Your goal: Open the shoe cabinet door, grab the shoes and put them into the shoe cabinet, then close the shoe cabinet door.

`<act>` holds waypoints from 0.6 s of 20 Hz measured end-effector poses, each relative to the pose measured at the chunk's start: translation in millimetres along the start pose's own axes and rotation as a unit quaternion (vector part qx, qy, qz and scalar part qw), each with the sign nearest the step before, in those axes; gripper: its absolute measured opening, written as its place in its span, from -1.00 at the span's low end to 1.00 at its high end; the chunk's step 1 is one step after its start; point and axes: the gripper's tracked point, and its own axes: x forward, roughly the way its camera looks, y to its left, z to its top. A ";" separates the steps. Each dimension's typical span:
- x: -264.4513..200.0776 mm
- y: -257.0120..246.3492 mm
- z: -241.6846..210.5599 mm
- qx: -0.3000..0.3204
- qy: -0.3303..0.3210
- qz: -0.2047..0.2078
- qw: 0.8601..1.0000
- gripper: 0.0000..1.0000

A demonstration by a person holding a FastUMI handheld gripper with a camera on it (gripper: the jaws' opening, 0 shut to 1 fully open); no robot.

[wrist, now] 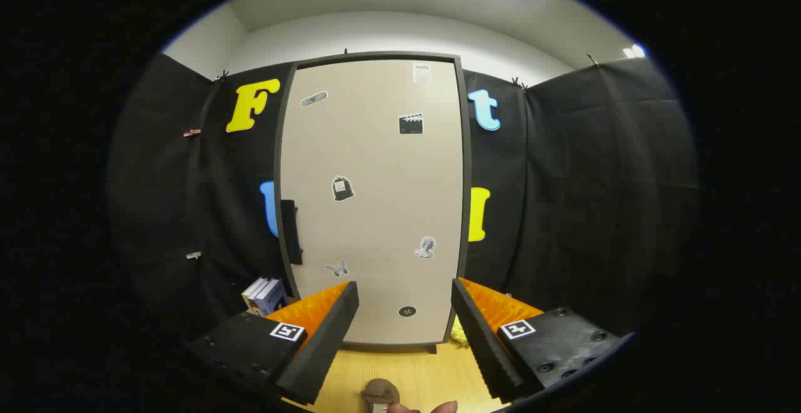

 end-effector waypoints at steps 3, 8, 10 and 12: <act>0.4 1.1 -0.2 -0.001 -0.001 0.001 1.000 0.94; -1.4 0.1 -0.9 0.001 -0.001 -0.001 1.000 0.94; -1.1 -0.1 -1.1 0.001 -0.001 -0.002 1.000 0.94; -1.8 -1.2 -1.3 0.002 -0.001 -0.003 1.000 0.94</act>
